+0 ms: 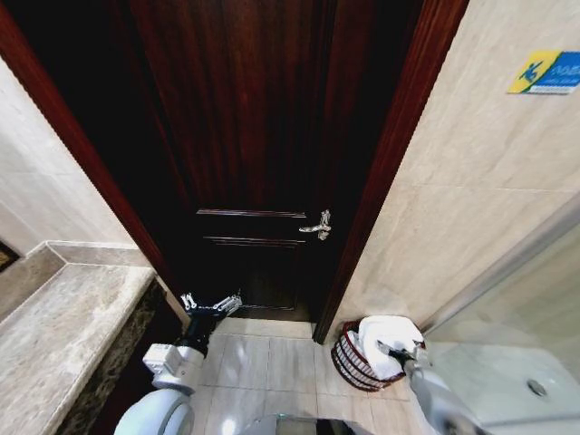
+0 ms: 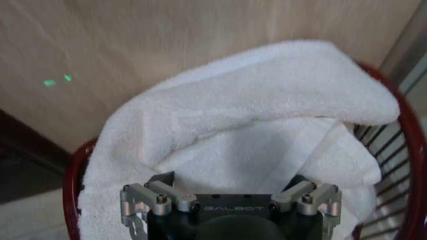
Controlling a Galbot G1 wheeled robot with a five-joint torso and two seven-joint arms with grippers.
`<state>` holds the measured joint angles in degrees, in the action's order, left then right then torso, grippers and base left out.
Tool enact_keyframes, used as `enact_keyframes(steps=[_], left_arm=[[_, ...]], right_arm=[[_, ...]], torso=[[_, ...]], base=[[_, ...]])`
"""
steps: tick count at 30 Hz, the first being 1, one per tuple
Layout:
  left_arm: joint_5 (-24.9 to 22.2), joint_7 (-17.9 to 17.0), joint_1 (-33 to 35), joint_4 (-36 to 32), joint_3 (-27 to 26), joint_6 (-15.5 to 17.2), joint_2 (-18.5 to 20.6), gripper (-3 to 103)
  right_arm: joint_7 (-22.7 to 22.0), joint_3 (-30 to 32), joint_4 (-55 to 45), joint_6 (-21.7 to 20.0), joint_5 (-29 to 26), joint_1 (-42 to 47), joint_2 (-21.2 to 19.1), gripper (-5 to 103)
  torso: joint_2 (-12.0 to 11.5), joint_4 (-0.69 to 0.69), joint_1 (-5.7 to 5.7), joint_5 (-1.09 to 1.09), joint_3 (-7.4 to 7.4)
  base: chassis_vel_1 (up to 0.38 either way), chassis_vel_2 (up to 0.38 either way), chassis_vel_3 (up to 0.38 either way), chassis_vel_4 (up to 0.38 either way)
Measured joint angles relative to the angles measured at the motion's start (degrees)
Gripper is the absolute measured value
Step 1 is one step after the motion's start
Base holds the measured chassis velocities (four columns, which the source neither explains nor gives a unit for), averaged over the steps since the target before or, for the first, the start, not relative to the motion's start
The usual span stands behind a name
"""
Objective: Discard the used towel into the hamper.
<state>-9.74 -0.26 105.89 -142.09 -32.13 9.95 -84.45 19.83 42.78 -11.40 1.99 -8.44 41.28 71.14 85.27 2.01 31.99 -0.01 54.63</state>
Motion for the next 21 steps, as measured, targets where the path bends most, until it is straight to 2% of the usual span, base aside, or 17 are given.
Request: enact_keyframes(steps=[2,6,12,15,21], left_arm=[[0.0,0.0,0.0,0.0,0.0,0.0,0.0,100],[0.0,0.0,0.0,0.0,0.0,0.0,0.0,100],[0.0,0.0,0.0,0.0,0.0,0.0,0.0,100],[0.0,0.0,0.0,0.0,0.0,0.0,0.0,100],[0.0,0.0,0.0,0.0,0.0,0.0,0.0,100]], right_arm=[[-1.2,0.7,2.5,-2.7,1.8,-1.3,0.1,100],[-2.3,1.3,3.5,-5.4,2.8,-1.7,0.6,100],[-3.8,1.5,3.4,-6.6,1.8,-2.3,1.1,100],[-3.9,1.1,1.2,-7.2,0.5,-1.7,1.1,100],[-3.3,0.0,-12.7,-10.4,-3.2,5.5,0.7,100]], torso=[[0.0,0.01,0.00,0.00,0.00],[0.0,-0.01,-0.01,0.00,0.00],[0.0,0.00,-0.01,0.01,-0.01],[0.0,0.00,-0.01,0.02,-0.01],[0.0,0.04,-0.01,0.01,-0.02]], base=[[0.000,0.000,0.000,0.000],[0.000,0.000,0.000,0.000],[0.000,0.000,0.000,0.000],[0.000,0.000,0.000,0.000],[0.000,0.000,0.000,0.000]])
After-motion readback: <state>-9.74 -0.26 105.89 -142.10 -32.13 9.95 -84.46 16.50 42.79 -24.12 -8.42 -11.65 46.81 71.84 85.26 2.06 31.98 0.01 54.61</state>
